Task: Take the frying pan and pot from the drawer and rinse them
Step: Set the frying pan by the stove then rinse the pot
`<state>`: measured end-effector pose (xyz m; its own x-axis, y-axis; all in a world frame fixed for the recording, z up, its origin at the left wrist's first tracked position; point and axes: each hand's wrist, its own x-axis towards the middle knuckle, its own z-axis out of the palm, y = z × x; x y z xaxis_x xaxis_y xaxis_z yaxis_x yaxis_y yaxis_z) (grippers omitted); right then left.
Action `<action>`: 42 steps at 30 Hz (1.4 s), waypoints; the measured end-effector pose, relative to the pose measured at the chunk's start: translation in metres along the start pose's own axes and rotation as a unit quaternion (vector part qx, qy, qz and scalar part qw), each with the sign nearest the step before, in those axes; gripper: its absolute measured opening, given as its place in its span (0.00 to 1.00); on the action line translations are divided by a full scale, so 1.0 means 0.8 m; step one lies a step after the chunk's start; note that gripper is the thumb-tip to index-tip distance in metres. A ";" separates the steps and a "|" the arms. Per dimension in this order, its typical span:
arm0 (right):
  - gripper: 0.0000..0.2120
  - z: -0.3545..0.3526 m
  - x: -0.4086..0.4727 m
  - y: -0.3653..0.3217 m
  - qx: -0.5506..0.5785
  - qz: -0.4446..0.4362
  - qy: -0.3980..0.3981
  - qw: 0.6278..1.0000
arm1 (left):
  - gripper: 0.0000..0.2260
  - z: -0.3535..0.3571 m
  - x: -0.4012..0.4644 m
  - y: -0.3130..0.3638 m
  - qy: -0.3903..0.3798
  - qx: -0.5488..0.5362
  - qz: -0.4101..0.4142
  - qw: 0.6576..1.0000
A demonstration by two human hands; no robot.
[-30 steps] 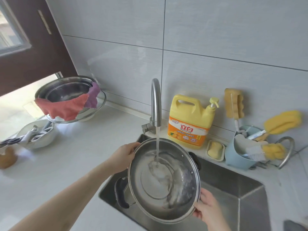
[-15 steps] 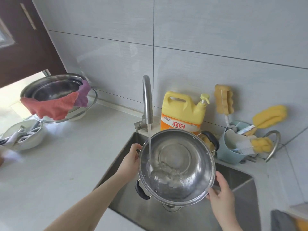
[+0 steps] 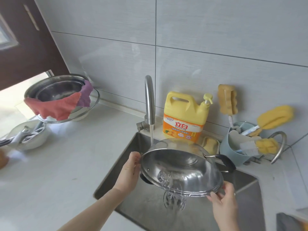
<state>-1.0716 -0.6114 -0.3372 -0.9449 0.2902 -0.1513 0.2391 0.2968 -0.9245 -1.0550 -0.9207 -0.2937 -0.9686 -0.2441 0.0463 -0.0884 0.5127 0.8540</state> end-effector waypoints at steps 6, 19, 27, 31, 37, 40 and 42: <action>0.16 0.002 -0.001 -0.007 0.014 -0.025 -0.002 1.000 | 0.19 -0.005 -0.005 -0.011 0.016 -0.004 0.012 1.000; 0.38 -0.004 0.009 -0.009 -0.055 -0.064 -0.181 0.980 | 0.19 -0.043 0.019 0.015 -0.057 0.015 -0.037 0.998; 0.43 0.000 0.001 -0.020 -0.050 -0.013 -0.245 0.968 | 0.32 -0.057 0.023 0.013 -0.190 0.031 -0.047 0.980; 0.50 -0.003 0.002 -0.020 -0.076 -0.028 -0.267 0.960 | 0.39 -0.064 0.032 0.000 -0.248 0.047 -0.061 0.966; 0.60 -0.005 0.002 -0.021 -0.086 -0.031 -0.320 0.943 | 0.48 -0.083 0.045 -0.007 -0.294 0.039 -0.072 0.952; 0.58 -0.006 0.004 -0.026 -0.079 -0.048 -0.328 0.940 | 0.48 -0.091 0.043 -0.007 -0.320 0.023 -0.073 0.944; 0.56 -0.007 0.005 -0.032 -0.078 -0.055 -0.331 0.939 | 0.48 -0.097 0.038 -0.005 -0.326 0.011 -0.073 0.943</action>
<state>-1.0804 -0.6129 -0.3121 -0.8855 -0.3634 -0.2896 0.1125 0.4370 -0.8924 -1.0659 -0.9943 -0.2555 -0.8821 0.2404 -0.4050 -0.2296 0.5314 0.8154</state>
